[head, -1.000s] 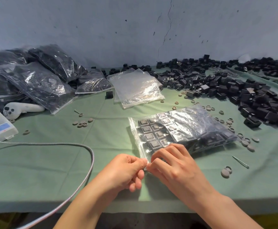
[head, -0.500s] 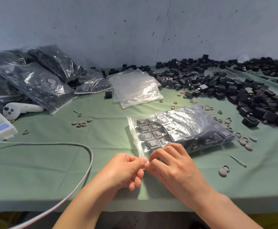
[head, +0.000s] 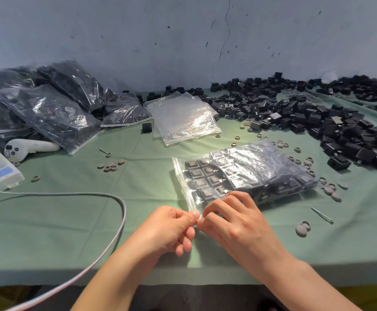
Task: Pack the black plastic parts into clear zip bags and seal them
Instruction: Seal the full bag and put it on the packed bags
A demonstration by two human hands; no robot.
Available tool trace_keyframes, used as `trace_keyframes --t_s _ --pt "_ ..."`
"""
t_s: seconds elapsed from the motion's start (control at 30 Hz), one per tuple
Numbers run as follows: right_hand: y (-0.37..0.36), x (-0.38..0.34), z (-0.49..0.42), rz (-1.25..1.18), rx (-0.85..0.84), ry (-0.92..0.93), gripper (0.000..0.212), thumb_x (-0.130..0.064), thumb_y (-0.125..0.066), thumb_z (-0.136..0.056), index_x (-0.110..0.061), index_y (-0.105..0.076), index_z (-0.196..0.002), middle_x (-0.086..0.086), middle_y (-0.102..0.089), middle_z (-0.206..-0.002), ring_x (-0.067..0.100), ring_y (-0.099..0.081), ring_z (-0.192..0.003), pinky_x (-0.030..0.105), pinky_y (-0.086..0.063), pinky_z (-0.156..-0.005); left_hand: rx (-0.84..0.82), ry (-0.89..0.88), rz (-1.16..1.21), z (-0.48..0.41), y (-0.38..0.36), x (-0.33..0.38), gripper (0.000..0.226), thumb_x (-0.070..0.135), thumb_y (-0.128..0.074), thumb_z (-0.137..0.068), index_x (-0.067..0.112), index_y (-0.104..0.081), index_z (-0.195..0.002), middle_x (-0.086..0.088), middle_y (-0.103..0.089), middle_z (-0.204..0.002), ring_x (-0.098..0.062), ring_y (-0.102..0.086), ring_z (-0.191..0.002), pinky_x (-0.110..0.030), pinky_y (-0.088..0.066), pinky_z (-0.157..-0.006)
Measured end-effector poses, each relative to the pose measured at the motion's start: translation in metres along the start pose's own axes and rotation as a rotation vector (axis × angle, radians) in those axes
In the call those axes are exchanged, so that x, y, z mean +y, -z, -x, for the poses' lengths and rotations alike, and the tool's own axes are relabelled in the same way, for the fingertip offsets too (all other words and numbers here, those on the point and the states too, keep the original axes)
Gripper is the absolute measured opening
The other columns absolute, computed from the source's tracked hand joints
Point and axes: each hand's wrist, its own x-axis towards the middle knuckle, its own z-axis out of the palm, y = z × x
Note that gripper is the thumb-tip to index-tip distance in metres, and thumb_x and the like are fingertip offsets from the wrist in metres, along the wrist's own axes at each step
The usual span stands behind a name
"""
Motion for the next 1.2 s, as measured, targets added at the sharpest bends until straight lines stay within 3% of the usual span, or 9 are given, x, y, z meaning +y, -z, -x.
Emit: trace_keyframes --t_s 0.6,1.2 --pt "0.0011 -0.0005 -0.0024 -0.025 -0.006 -0.008 0.014 -0.024 -0.07 -0.096 -0.021 -0.069 -0.082 -0.008 -0.066 -0.089 0.018 -0.062 -0.077 0.035 -0.048 -0.088 0.004 -0.005 -0.036 -0.0022 0.0009 0.0 0.03 0.015 -0.057 -0.099 0.008 -0.057 -0.069 0.004 -0.05 -0.047 -0.007 -0.045 -0.034 -0.016 -0.033 -0.032" --pt "-0.0027 0.0016 0.0029 -0.024 -0.001 0.007 0.006 -0.021 -0.071 -0.095 -0.024 -0.07 -0.089 -0.009 -0.065 -0.09 0.016 -0.061 -0.079 0.035 -0.044 -0.093 -0.038 -0.004 0.023 -0.0061 0.0063 -0.0049 0.027 0.018 -0.06 -0.098 0.007 -0.061 -0.073 0.002 -0.053 -0.052 -0.007 -0.047 -0.038 -0.017 -0.035 -0.034"
